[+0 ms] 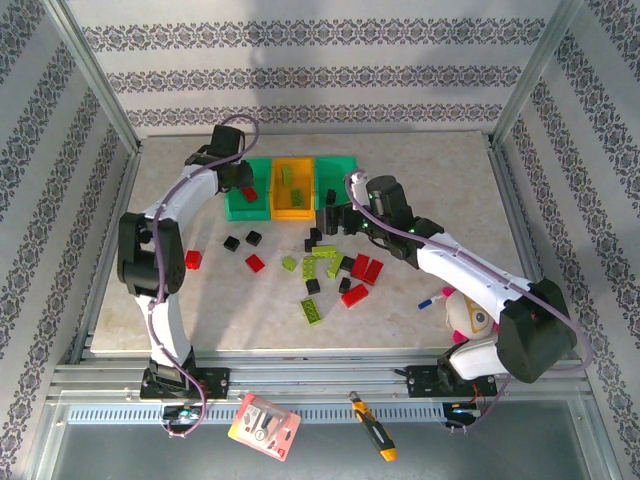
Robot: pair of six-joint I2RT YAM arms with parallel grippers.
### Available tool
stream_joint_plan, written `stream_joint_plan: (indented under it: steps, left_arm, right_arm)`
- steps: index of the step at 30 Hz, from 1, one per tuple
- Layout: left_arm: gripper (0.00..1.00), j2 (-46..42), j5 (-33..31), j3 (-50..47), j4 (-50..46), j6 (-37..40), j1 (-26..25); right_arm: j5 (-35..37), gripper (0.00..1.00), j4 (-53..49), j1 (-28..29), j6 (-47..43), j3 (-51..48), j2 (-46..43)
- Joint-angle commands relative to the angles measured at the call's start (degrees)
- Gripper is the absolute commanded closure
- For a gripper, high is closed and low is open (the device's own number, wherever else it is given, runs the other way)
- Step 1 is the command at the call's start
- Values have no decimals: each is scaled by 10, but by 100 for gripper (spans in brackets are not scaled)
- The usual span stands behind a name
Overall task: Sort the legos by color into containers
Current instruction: Place the lego in the container, then pick up the lego from the center of the table.
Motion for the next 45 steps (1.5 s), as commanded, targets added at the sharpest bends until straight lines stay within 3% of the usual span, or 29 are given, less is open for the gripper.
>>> stream_joint_plan:
  steps: [1, 6, 9, 13, 20, 24, 27, 34, 45]
  left_arm:
    - [74, 27, -2, 43, -13, -3, -2]
    - [66, 44, 5, 53, -10, -4, -3]
    - [47, 18, 9, 35, 7, 0, -4]
    - [28, -52, 23, -24, 55, 27, -9]
    - [8, -226, 94, -213, 190, 125, -40]
    - [3, -324, 104, -315, 218, 238, -94]
    - [1, -388, 118, -380, 221, 277, -126]
    - [1, -475, 179, -474, 234, 274, -157]
    - [1, -483, 188, -493, 249, 262, -162]
  right_arm:
    - [32, 9, -21, 0, 11, -14, -12]
    - [34, 8, -35, 0, 29, -13, 1]
    - [35, 8, -42, 3, 38, -6, 15]
    - [62, 8, -61, 11, 52, 13, 47]
    - [106, 9, -136, 36, 61, 102, 151]
    - [121, 13, -177, 51, 68, 160, 212]
    - [124, 17, -200, 57, 81, 201, 260]
    - [135, 27, -215, 59, 108, 264, 344]
    - [180, 46, -252, 59, 121, 339, 434]
